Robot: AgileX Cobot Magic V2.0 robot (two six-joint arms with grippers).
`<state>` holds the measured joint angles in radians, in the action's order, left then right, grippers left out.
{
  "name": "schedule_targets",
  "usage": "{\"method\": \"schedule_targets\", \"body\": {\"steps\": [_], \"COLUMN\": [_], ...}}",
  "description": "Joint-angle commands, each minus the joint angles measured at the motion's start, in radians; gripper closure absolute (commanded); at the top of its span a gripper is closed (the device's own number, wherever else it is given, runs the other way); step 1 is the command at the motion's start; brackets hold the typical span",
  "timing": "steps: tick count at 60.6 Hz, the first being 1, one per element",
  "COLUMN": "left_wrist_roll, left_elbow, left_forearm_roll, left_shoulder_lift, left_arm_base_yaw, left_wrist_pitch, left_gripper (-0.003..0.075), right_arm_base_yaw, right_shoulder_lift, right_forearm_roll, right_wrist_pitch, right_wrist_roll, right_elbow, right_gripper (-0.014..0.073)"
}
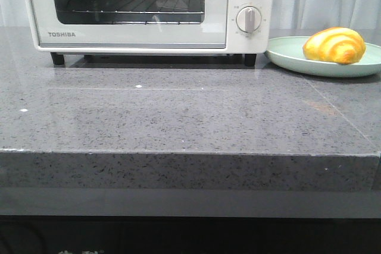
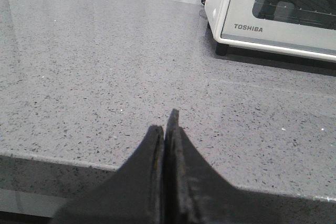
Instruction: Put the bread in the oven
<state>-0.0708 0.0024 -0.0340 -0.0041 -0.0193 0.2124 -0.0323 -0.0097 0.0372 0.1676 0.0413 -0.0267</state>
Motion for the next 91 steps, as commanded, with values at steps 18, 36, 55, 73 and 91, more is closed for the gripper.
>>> {"method": "schedule_targets", "body": {"steps": [18, 36, 55, 73, 91], "left_wrist_roll": [-0.01, -0.01, -0.01, -0.01, -0.01], "left_elbow": [0.008, 0.008, 0.008, 0.008, -0.013], "left_forearm_roll": [0.0, 0.0, 0.0, 0.0, -0.145], "left_shoulder_lift": [-0.018, -0.018, -0.018, -0.018, -0.018], "left_arm_base_yaw": [-0.005, -0.005, -0.005, -0.005, -0.007], "left_wrist_pitch": [-0.081, -0.081, -0.081, -0.085, -0.428], "left_gripper": [0.0741, 0.0741, 0.0741, 0.0741, 0.0741], "right_arm_base_yaw": [-0.008, -0.008, -0.008, -0.008, -0.008], "right_shoulder_lift": [-0.023, -0.023, -0.023, -0.023, -0.023], "right_forearm_roll": [0.0, 0.0, 0.0, 0.0, 0.0], "right_wrist_pitch": [-0.075, -0.075, -0.075, -0.09, -0.218], "right_wrist_roll": [-0.007, -0.007, -0.007, -0.007, -0.006], "right_elbow": [0.005, 0.005, 0.005, 0.005, 0.063], "right_gripper": [0.0662, 0.0662, 0.0662, 0.0662, 0.0662]}}
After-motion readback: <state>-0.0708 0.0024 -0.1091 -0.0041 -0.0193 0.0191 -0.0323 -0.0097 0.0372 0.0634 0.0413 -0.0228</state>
